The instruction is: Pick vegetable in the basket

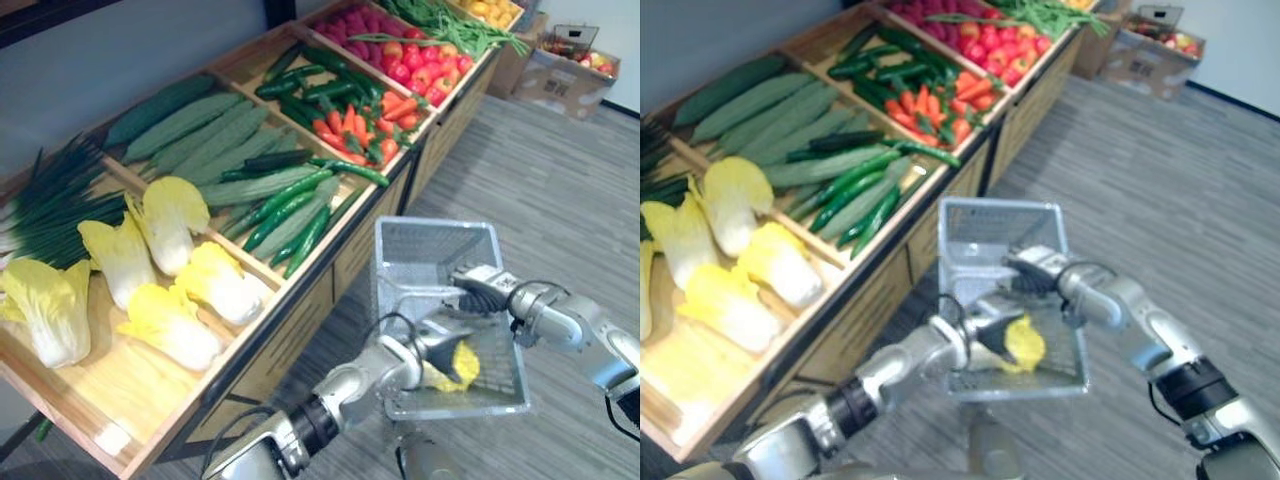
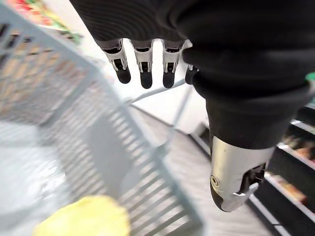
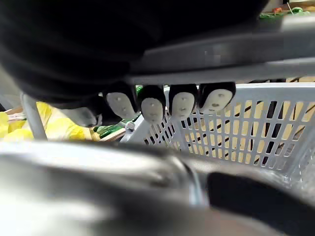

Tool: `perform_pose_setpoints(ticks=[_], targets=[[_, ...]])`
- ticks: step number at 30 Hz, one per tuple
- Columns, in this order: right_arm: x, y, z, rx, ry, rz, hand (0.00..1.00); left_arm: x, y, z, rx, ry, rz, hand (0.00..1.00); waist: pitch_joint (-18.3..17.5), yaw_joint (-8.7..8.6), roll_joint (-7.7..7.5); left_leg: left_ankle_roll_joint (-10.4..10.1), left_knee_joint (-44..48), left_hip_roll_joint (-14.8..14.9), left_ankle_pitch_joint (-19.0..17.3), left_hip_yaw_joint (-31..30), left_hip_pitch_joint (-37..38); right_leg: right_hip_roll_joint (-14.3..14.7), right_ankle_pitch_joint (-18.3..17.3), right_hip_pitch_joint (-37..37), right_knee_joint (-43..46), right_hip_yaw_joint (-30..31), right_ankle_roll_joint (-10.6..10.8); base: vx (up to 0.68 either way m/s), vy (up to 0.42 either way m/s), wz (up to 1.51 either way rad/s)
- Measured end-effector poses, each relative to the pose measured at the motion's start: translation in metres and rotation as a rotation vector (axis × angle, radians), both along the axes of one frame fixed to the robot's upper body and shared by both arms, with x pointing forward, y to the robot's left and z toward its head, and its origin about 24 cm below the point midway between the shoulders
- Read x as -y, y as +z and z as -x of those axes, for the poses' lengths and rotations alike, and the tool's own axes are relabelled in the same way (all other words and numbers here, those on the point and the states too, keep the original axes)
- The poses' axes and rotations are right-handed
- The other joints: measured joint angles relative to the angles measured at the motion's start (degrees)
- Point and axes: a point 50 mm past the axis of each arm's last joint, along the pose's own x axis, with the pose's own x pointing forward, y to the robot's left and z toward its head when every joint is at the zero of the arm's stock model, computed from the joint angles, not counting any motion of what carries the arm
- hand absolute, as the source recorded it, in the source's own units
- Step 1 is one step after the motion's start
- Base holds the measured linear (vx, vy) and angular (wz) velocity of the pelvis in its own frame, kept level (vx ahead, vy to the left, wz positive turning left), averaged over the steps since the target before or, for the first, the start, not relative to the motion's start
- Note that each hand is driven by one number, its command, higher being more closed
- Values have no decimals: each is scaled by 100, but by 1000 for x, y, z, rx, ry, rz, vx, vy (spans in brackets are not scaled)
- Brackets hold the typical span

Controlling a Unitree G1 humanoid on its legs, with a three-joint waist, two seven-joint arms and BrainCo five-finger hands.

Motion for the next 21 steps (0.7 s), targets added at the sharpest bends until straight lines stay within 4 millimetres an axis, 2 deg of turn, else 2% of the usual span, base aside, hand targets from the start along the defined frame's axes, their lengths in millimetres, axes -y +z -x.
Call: perform_pose_setpoints(ticks=[4, 6, 8, 10, 12, 15, 19, 21], targets=[[9, -2, 1, 6, -31, -6, 100, -18, 10, 13, -92, -106, 71, 0, -82, 14, 130, -55, 99, 108, -30, 7, 4, 62, -20, -6, 97, -81, -23, -3, -18, 2], [16, -2, 0, 20, -64, -1, 100, -22, 29, 29, -149, -218, 176, 0, -134, 86, 206, -60, 126, 129, -33, 7, 1, 66, -37, -9, 110, -101, -47, -4, -12, 2], [27, -9, -3, 4, -120, -1, 100, -23, 64, 64, -196, -425, 378, 0, -239, 136, 330, -81, 163, 175, -44, 4, -6, 70, -45, -4, 116, -149, -56, 3, -22, 4], [33, -16, -1, -12, -156, -2, 100, -29, 77, 80, -248, -515, 484, 0, -332, 224, 367, -91, 181, 206, -48, 5, -7, 86, -45, -4, 117, -164, -57, 0, 0, 0], [37, -23, 1, -37, -178, -1, 100, -37, 81, 82, -321, -539, 538, 0, -437, 251, 370, -102, 186, 227, -45, -9, -8, 91, -49, 5, 120, -196, -64, 4, -9, 4], [46, -33, 6, -53, -234, -27, 100, -53, 75, 76, -443, -508, 541, 0, -530, 255, 360, -105, 185, 230, -27, -146, -25, 49, -67, 67, 139, -324, -89, 1, -16, 21], [71, -52, 14, -82, -400, -87, 100, -72, 79, 72, -540, -505, 554, 0, -664, 309, 315, -91, 160, 197, 27, -376, -145, -66, -105, 69, 197, -608, -139, -6, -12, 33], [92, -68, 25, -124, -528, -113, 100, -83, 91, 68, -546, -505, 603, 0, -755, 412, 282, -52, 110, 127, 95, -621, -270, -186, -107, 90, 196, -856, -141, -1, -4, 48]])
